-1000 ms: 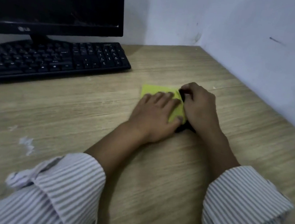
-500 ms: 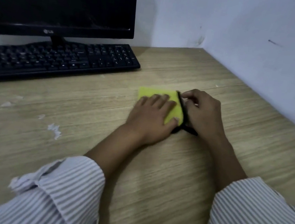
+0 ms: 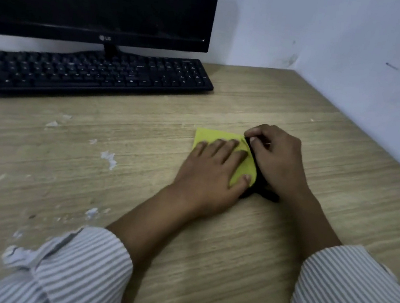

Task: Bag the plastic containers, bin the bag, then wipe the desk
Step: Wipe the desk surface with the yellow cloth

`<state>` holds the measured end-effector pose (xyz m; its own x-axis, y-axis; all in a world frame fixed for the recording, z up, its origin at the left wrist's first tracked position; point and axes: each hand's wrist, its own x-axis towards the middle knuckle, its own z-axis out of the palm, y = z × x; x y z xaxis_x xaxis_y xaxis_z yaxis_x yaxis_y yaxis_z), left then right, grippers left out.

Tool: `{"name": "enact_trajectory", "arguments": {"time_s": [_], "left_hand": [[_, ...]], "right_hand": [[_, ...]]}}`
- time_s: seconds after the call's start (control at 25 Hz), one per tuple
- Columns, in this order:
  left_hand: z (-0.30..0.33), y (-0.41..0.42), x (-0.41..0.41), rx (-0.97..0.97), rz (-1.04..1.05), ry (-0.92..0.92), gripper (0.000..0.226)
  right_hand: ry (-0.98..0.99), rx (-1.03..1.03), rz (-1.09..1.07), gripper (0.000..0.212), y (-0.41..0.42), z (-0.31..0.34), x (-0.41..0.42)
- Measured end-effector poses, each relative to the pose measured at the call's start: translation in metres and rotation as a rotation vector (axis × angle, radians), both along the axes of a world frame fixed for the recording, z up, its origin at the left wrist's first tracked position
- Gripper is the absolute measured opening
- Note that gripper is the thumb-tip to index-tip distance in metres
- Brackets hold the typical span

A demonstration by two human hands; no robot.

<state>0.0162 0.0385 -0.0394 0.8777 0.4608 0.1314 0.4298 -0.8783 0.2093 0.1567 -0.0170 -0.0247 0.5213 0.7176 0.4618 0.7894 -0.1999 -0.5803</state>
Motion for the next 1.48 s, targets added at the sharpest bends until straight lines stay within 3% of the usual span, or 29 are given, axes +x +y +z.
{"name": "enact_trajectory", "arguments": {"time_s": [0.08, 0.16, 0.2, 0.28, 0.36, 0.44, 0.6, 0.76, 1.0, 1.16, 1.24, 1.4, 1.48], "left_hand": [[-0.002, -0.008, -0.015, -0.059, -0.057, -0.089, 0.056], [0.003, 0.000, -0.033, -0.221, -0.029, -0.345, 0.044], [0.007, 0.008, -0.042, -0.290, 0.040, -0.476, 0.038], [0.011, 0.028, -0.063, -0.317, 0.193, -0.601, 0.032], [0.009, 0.046, -0.084, -0.260, 0.236, -0.572, 0.030], [0.010, 0.058, -0.100, -0.239, 0.254, -0.556, 0.028], [0.016, 0.066, -0.113, -0.226, 0.306, -0.588, 0.028], [0.010, 0.081, -0.136, -0.199, 0.332, -0.533, 0.031], [0.009, 0.101, -0.149, -0.175, 0.348, -0.525, 0.032], [0.005, 0.105, -0.163, -0.133, 0.332, -0.504, 0.031], [0.006, 0.112, -0.179, -0.120, 0.352, -0.490, 0.030], [0.004, 0.122, -0.199, -0.118, 0.387, -0.511, 0.029], [0.003, 0.122, -0.199, -0.135, 0.386, -0.514, 0.028]], "right_hand": [[-0.100, 0.017, -0.010, 0.020, -0.001, 0.005, -0.008], [-0.189, 0.066, 0.032, 0.024, 0.000, 0.012, -0.028], [-0.191, 0.027, 0.080, 0.027, 0.001, 0.013, -0.041], [-0.180, -0.267, 0.206, 0.040, -0.001, 0.006, -0.072], [-0.287, -0.617, 0.264, 0.060, -0.001, -0.005, -0.083], [-0.297, -0.693, 0.279, 0.067, 0.022, -0.007, -0.078], [-0.342, -0.683, 0.289, 0.064, 0.066, -0.004, -0.097], [-0.412, -0.563, 0.453, 0.065, 0.018, -0.011, -0.124], [-0.312, -0.702, 0.197, 0.065, 0.088, -0.006, -0.082], [-0.419, -0.613, 0.435, 0.069, 0.072, -0.012, -0.143], [-0.420, -0.553, 0.478, 0.072, 0.050, -0.011, -0.136], [-0.332, -0.682, 0.220, 0.071, 0.091, -0.007, -0.080], [-0.336, -0.698, 0.196, 0.065, 0.123, -0.008, -0.097]]}}
